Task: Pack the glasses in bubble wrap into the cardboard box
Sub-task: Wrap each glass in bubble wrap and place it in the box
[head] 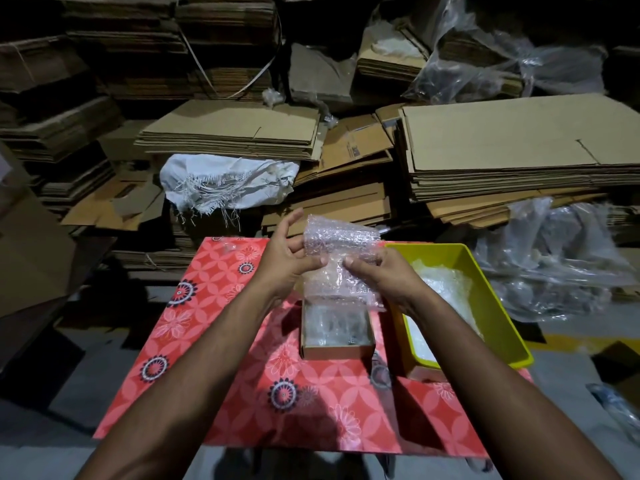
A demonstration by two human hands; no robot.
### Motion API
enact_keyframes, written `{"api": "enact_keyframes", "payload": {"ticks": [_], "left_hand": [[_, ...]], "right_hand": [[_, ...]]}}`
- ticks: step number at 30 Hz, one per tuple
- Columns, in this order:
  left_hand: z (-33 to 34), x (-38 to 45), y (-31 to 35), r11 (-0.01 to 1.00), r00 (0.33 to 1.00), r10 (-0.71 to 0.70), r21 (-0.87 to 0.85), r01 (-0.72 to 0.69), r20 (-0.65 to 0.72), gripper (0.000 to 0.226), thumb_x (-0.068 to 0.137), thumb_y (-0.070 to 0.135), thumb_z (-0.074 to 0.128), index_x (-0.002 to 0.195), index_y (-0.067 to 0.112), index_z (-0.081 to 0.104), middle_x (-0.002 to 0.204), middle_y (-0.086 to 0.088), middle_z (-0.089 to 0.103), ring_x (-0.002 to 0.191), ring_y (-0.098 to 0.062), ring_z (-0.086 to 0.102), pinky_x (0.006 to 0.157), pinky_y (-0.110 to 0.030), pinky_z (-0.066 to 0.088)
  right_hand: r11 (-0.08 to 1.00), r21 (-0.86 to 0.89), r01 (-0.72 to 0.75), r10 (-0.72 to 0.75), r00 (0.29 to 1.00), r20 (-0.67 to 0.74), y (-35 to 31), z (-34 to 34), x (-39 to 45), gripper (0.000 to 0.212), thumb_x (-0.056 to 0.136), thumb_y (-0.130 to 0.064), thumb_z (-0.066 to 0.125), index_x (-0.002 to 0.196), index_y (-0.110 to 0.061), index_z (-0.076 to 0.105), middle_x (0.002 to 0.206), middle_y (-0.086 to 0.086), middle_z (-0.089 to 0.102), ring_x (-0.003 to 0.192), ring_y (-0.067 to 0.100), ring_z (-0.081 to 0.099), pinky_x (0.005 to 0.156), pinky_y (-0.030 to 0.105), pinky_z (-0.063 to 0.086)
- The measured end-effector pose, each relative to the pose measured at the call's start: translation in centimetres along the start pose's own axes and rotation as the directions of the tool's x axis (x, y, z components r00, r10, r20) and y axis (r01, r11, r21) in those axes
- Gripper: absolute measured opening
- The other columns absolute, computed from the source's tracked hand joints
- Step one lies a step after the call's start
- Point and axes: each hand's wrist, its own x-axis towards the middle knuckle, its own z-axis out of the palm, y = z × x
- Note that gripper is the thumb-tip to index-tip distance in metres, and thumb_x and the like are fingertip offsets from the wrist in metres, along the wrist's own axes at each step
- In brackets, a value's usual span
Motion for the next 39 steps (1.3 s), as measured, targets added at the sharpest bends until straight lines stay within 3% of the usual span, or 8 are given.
{"api": "enact_keyframes", "payload": {"ticks": [5,9,15,19,21,24,32,39], "left_hand": [[0.2,-0.1,-0.8,0.988,0.988,-0.153,0.033,0.152,0.019,0.094,0.06,0.031,0.094,0.139,0.01,0.048,0.116,-0.018,0.071,0.101,-0.029,0.073,0.092,-0.047,0.056],[0.7,0.0,-0.9,0.991,0.994,-0.101,0.09,0.103,-0.027,0.049,0.081,0.005,0.079,0.123,0.015,0.055,0.094,-0.01,0.078,0.087,-0.02,0.076,0.072,-0.03,0.059],[0.3,0.7,-1.3,0.996,1.0,-0.023,0.082,0.023,0.003,0.078,0.078,-0.013,0.075,0.142,0.017,0.042,0.104,-0.018,0.075,0.101,-0.032,0.073,0.09,-0.046,0.057],[0.2,0.7,-1.6,0.988,0.992,-0.13,0.08,0.129,-0.001,0.085,0.067,0.028,0.091,0.138,0.02,0.045,0.112,-0.016,0.072,0.1,-0.029,0.073,0.092,-0.044,0.055],[0.3,0.6,-1.8,0.971,0.984,-0.18,0.162,0.176,0.005,0.082,0.058,0.055,0.091,0.12,0.011,0.061,0.106,-0.009,0.073,0.089,-0.023,0.072,0.081,-0.039,0.055],[0.6,0.3,-2.2,0.97,0.983,-0.181,0.164,0.18,-0.007,0.035,0.079,0.041,0.081,0.087,0.007,0.072,0.074,0.0,0.07,0.058,-0.014,0.057,0.053,-0.026,0.046],[0.1,1.0,-2.1,0.99,0.984,-0.136,0.033,0.14,-0.119,0.054,0.078,-0.003,0.078,0.124,0.011,0.056,0.11,-0.014,0.074,0.098,-0.025,0.074,0.087,-0.036,0.06],[-0.3,-0.3,-3.8,0.919,0.922,-0.387,-0.09,0.383,-0.025,0.076,0.063,0.045,0.089,0.122,0.005,0.063,0.127,-0.02,0.064,0.115,-0.036,0.065,0.095,-0.053,0.055]], "right_hand": [[0.999,-0.002,0.048,-0.048,0.995,-0.087,-0.4,-0.3,0.0,0.031,0.068,0.013,0.082,0.097,0.004,0.073,0.094,0.014,0.078,0.087,0.024,0.075,0.081,0.033,0.061],[1.0,0.001,0.013,-0.013,0.999,-0.046,-0.3,-0.8,0.2,0.035,0.071,0.009,0.083,0.103,0.003,0.071,0.098,0.015,0.077,0.089,0.024,0.075,0.08,0.032,0.061],[1.0,0.017,0.003,-0.002,0.999,-0.042,0.3,-0.4,0.5,0.019,0.082,-0.009,0.081,0.097,0.001,0.075,0.103,0.03,0.071,0.087,0.026,0.066,0.081,0.04,0.051],[1.0,0.028,0.013,-0.012,0.999,-0.048,-0.3,-0.4,0.6,0.026,0.07,0.015,0.081,0.089,-0.001,0.072,0.085,0.011,0.078,0.077,0.019,0.075,0.069,0.028,0.058],[0.998,0.062,0.01,-0.007,0.998,-0.055,-0.2,-0.4,0.7,0.038,0.065,0.021,0.079,0.098,0.004,0.069,0.087,0.011,0.078,0.078,0.02,0.076,0.067,0.027,0.058],[0.995,0.102,0.001,0.004,0.999,-0.047,0.1,-0.7,1.0,0.052,0.064,0.019,0.081,0.112,0.008,0.064,0.103,0.019,0.075,0.093,0.03,0.075,0.078,0.036,0.061],[0.994,0.068,-0.083,0.082,0.996,0.022,1.2,-0.7,0.8,0.032,0.083,-0.001,0.077,0.113,0.006,0.069,0.105,0.017,0.075,0.094,0.025,0.073,0.082,0.036,0.057],[1.0,0.01,0.003,-0.003,1.0,0.026,0.8,-0.9,0.5,0.048,0.069,0.014,0.082,0.114,0.004,0.066,0.106,0.018,0.075,0.1,0.032,0.074,0.09,0.043,0.059]]}}
